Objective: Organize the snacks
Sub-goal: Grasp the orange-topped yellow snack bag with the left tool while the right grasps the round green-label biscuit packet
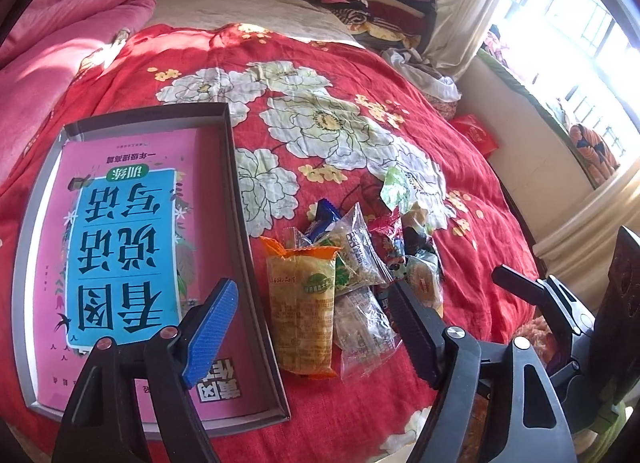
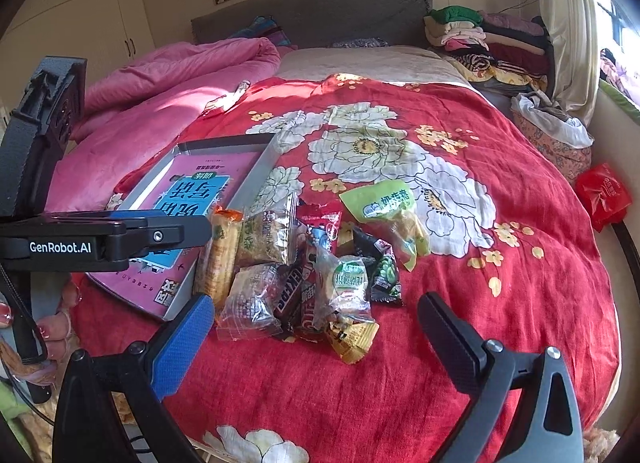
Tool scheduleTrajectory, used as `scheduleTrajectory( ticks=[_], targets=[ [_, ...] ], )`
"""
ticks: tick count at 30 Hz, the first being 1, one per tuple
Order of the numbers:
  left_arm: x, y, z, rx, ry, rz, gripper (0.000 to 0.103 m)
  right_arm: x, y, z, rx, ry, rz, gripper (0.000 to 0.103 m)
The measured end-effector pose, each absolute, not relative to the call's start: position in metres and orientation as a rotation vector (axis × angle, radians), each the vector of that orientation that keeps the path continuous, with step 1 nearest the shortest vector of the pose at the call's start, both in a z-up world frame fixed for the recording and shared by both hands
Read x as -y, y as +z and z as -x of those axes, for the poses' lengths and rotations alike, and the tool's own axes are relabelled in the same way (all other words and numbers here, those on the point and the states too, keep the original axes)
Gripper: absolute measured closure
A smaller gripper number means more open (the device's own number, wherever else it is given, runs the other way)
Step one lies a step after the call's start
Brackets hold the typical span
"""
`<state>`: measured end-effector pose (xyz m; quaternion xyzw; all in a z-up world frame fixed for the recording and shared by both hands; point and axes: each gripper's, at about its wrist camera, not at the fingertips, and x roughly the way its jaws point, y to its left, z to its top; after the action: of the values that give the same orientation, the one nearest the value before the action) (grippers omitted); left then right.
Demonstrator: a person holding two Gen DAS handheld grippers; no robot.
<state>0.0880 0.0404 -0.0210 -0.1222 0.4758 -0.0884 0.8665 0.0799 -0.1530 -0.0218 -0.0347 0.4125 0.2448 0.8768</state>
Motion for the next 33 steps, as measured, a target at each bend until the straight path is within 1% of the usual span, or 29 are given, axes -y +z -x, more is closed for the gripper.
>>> scheduleTrajectory(
  ticks=[1, 5, 10, 13, 16, 21, 25, 27, 29, 32, 33],
  targets=[
    [-0.040, -0.022, -0.090, -0.999, -0.197, 0.258, 0.030, 0.153, -0.022, -0.082, -0.858, 0.509, 0.075, 0.000],
    [-0.039, -0.026, -0.097, -1.004, -0.224, 0.246, 0.032, 0.158, -0.024, -0.087, -0.854, 0.510, 0.045, 0.000],
    [-0.041, -0.034, -0.106, -1.028, -0.255, 0.270, 0.039, 0.160, -0.031, -0.093, -0.879, 0.505, 0.033, 0.000],
    [-0.038, -0.037, -0.109, -1.030, -0.270, 0.266, 0.042, 0.161, -0.034, -0.100, -0.895, 0.502, 0.030, 0.002],
    [-0.035, -0.041, -0.112, -1.038, -0.277, 0.253, 0.042, 0.157, -0.038, -0.110, -0.903, 0.514, 0.052, 0.010],
    [-0.034, -0.045, -0.112, -1.055, -0.245, 0.224, 0.042, 0.148, -0.049, -0.119, -0.946, 0.564, 0.076, 0.030],
    [-0.033, -0.047, -0.113, -1.053, -0.228, 0.190, 0.042, 0.145, -0.052, -0.118, -0.939, 0.565, 0.108, 0.035],
    [-0.031, -0.047, -0.113, -1.051, -0.224, 0.181, 0.043, 0.146, -0.054, -0.120, -0.944, 0.561, 0.105, 0.041],
    [-0.029, -0.047, -0.114, -1.051, -0.219, 0.170, 0.043, 0.147, -0.056, -0.122, -0.947, 0.549, 0.112, 0.043],
    [-0.024, -0.054, -0.116, -1.079, -0.233, 0.174, 0.043, 0.149, -0.061, -0.126, -0.968, 0.520, 0.132, 0.044],
    [-0.022, -0.056, -0.116, -1.082, -0.234, 0.172, 0.043, 0.149, -0.063, -0.126, -0.972, 0.515, 0.133, 0.046]
  ],
)
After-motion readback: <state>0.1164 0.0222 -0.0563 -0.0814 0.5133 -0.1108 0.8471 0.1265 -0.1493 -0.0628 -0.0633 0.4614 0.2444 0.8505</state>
